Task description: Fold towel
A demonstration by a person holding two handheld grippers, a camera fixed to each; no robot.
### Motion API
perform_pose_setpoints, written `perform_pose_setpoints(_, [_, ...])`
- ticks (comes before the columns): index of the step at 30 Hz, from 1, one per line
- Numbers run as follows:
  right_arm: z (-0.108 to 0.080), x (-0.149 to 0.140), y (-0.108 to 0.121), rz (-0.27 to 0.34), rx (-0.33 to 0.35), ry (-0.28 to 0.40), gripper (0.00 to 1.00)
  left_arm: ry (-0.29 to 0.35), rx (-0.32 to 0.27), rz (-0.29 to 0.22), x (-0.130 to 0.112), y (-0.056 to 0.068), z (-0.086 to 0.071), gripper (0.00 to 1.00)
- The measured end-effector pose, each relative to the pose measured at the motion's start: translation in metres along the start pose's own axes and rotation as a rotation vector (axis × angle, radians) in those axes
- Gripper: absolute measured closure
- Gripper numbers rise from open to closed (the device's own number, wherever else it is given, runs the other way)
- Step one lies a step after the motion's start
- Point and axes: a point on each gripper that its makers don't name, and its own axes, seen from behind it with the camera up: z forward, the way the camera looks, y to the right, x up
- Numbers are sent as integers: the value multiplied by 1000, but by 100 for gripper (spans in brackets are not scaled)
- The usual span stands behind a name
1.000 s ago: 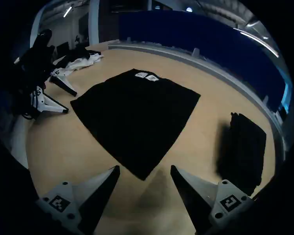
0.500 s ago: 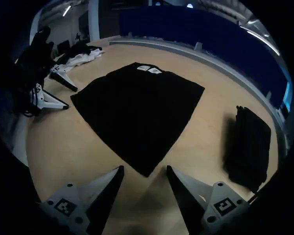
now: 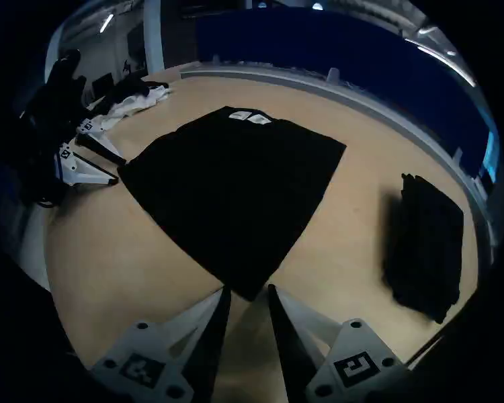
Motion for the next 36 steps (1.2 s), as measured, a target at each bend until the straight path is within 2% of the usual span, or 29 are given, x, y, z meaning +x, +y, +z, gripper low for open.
perform_pose_setpoints(5, [0,-1,0,3,-3,-5,65,-12,-1,0,0,0,-3,60])
perform_pose_setpoints(13, [1,0,-2,-3,-3,-12,79,-17,5,2,-2,-1,-2,68])
perform_pose_setpoints(15, [1,1,-2,2,-4,-10,87,-17,9,1,-2,-2,-2,75])
perform_pose_setpoints(19, [0,0,-2,24,-6,-11,88,-18,20,-6,-3,-3,-1,80])
perform_pose_setpoints(23, [-2,0,-1,36,-3,-14,91,-20,34,-6,-3,-6,0,90])
perform_pose_setpoints(29, [-3,0,1,35,-5,-18,95,-25,22,10,-4,-1,-2,91])
perform_pose_setpoints(36, [-3,2,0,51,7,-17,96,-22,28,-6,-3,-2,-3,91])
